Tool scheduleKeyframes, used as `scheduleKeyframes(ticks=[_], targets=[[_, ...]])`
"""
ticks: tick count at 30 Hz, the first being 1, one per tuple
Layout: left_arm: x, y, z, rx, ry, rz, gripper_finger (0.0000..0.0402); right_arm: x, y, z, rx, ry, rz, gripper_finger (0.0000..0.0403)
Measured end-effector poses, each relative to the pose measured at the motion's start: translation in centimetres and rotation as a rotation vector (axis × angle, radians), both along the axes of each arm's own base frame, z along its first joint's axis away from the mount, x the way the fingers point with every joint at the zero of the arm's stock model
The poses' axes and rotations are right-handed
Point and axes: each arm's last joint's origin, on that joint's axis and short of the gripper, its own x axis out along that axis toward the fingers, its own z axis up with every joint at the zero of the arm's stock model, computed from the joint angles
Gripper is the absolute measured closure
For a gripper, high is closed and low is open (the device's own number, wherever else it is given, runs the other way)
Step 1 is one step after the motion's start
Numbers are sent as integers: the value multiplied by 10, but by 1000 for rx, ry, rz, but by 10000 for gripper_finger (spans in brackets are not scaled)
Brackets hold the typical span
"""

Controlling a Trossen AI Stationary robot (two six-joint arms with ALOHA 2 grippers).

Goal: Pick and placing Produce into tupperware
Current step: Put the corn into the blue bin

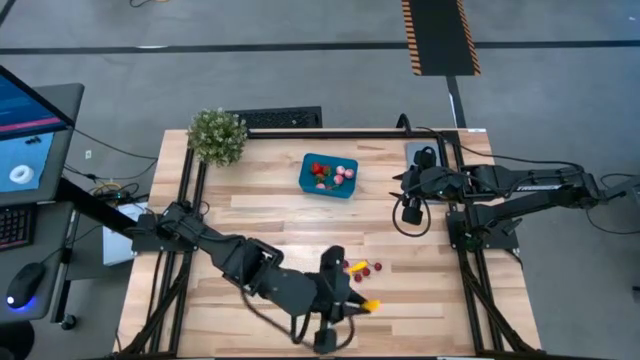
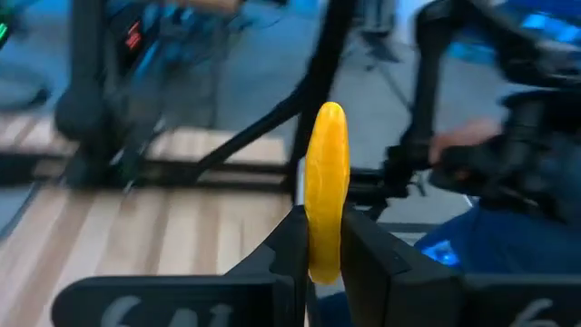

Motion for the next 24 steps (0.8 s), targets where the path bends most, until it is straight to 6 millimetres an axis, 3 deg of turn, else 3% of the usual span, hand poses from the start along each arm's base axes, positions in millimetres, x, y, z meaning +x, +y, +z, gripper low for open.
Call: scheduleKeyframes(ticks=[16, 24], targets=[[-3, -15, 37, 89, -442, -449, 365, 0, 0, 0, 0, -2, 0, 178], [-4, -16, 38, 110, -466, -499, 365, 0, 0, 0, 0, -1, 0, 178]])
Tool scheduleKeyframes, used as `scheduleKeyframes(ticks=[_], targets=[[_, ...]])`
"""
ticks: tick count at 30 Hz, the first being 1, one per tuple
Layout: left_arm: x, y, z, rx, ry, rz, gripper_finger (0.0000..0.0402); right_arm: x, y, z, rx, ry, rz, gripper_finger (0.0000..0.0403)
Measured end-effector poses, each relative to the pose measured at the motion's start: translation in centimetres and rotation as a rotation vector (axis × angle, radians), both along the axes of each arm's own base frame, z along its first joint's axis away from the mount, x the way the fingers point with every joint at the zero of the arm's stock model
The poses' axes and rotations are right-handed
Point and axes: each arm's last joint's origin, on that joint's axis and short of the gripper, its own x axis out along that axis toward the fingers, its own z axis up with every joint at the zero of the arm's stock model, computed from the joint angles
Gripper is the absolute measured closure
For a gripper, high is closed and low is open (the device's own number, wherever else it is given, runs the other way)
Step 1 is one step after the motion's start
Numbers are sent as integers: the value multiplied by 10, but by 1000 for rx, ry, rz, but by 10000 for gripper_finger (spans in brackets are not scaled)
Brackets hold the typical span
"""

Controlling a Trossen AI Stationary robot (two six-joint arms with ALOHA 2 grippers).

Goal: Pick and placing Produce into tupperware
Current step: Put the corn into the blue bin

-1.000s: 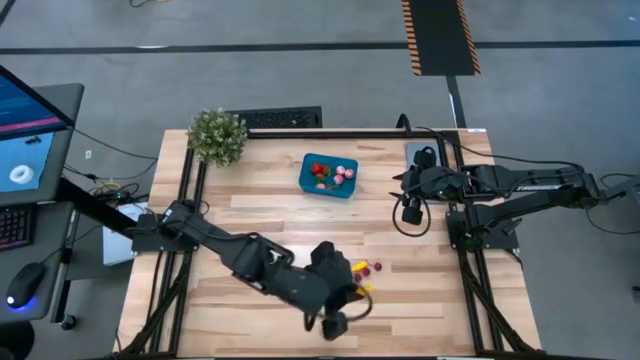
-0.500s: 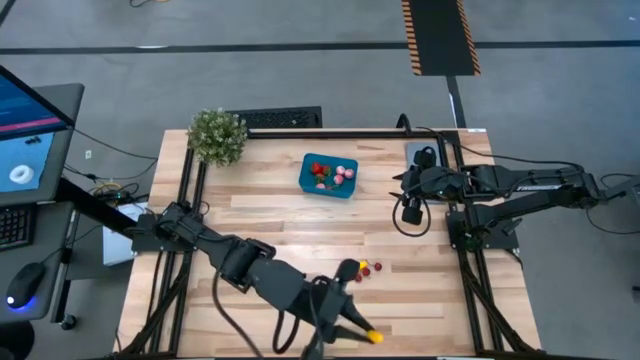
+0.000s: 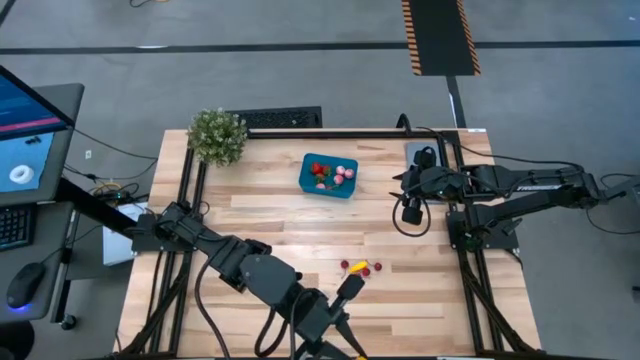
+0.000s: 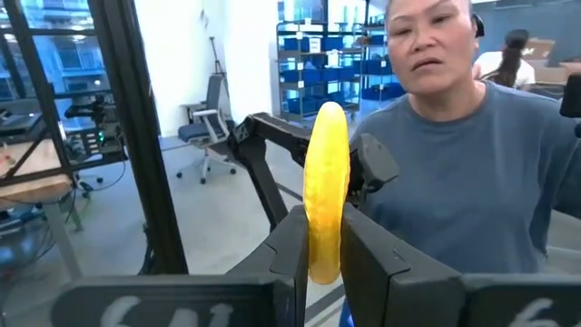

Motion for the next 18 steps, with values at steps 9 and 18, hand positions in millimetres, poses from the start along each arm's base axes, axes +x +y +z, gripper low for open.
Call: scheduleKeyframes(ticks=[9, 18], targets=[[3, 6, -15, 45, 152, 233, 365, 0, 0, 0, 0, 0, 0, 178], [7, 39, -43, -2, 414, 864, 365, 0, 0, 0, 5, -2, -4, 178]])
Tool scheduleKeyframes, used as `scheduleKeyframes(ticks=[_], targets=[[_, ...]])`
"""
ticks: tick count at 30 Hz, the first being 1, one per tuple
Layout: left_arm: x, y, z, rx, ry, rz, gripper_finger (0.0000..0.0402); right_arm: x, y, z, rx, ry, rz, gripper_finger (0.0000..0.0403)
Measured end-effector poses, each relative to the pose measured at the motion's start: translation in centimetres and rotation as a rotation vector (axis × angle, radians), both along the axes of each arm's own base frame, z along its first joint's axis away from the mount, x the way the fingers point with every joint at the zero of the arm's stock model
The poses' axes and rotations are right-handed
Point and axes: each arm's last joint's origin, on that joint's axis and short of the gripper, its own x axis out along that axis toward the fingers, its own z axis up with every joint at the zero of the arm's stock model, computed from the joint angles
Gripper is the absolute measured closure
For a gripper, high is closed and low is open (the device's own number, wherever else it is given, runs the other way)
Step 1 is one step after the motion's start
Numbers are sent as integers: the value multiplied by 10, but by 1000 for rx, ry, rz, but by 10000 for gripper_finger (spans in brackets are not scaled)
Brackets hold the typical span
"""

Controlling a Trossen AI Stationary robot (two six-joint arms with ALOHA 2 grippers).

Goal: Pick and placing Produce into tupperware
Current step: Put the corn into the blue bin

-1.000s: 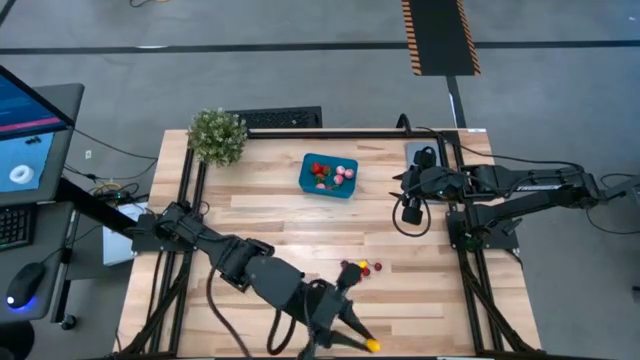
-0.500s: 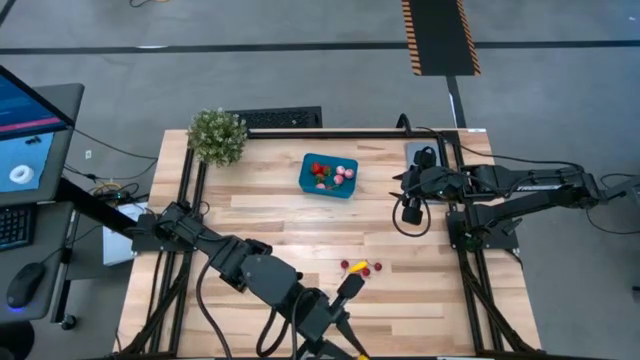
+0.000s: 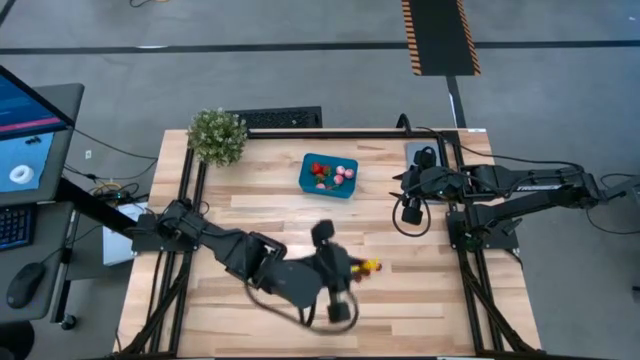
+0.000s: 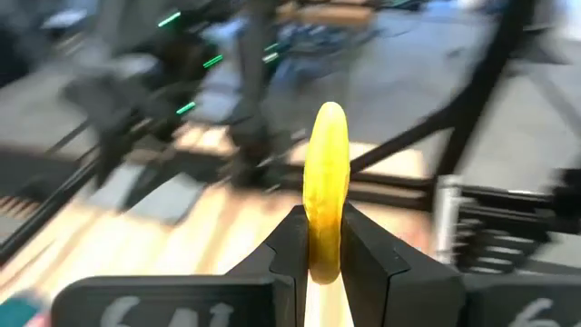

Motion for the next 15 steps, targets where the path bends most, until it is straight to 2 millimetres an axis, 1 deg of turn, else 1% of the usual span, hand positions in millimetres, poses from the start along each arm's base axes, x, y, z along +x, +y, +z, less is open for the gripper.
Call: scheduleKeyframes(ticks=[5, 7, 12, 15], targets=[[3, 17, -10, -27, 77, 107, 365, 0, 0, 0, 0, 0, 0, 178], [5, 26, -13, -27, 91, 163, 365, 0, 0, 0, 0, 0, 0, 178], [12, 63, -20, 11, 160, 298, 365, 0, 0, 0, 0, 0, 0, 178], [16, 91, -24, 11, 210, 388, 365, 0, 0, 0, 0, 0, 0, 178]])
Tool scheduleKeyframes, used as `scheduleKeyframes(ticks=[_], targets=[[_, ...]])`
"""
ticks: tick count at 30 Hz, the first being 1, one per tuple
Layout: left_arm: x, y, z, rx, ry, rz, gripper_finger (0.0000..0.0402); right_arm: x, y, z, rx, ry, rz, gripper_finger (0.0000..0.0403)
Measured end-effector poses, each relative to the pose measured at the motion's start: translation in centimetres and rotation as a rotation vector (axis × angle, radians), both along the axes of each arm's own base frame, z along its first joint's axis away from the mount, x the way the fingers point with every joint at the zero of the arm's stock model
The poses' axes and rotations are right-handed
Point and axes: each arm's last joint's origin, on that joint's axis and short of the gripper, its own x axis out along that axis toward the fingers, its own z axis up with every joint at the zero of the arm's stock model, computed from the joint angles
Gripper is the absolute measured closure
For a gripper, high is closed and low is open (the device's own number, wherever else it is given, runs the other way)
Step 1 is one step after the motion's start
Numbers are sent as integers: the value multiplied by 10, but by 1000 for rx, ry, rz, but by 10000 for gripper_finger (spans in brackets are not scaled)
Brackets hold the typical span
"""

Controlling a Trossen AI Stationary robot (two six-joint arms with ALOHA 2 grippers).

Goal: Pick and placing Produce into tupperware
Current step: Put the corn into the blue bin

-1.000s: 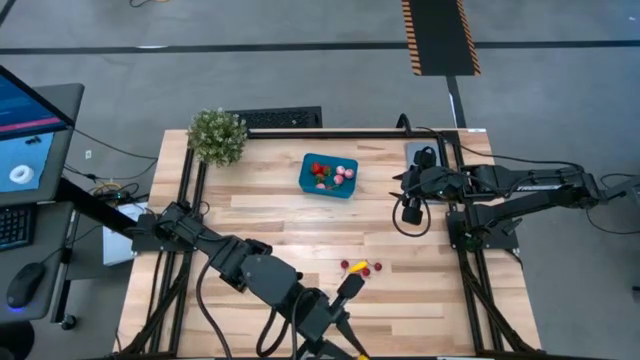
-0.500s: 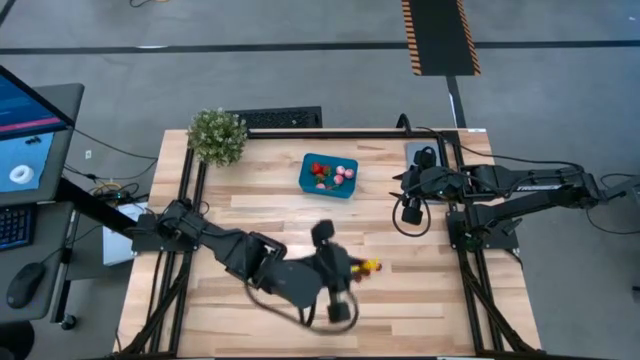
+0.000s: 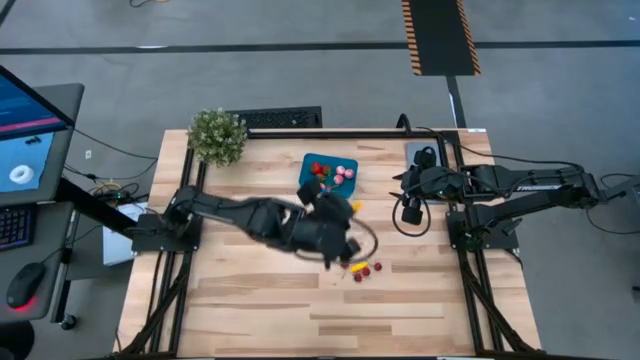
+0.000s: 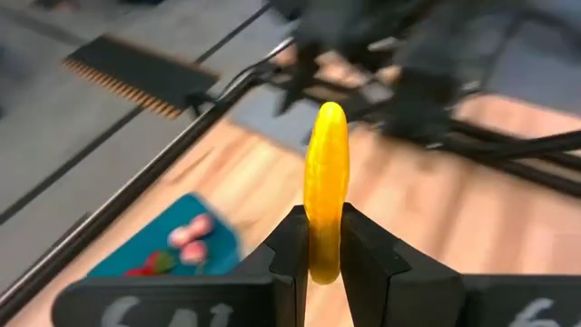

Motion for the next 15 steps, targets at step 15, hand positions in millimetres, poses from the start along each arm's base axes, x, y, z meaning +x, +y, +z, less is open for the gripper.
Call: scheduleKeyframes(ticks=[15], targets=[[18, 176, -71, -246, 280, 177, 365, 0, 0, 0, 0, 1, 0, 178]])
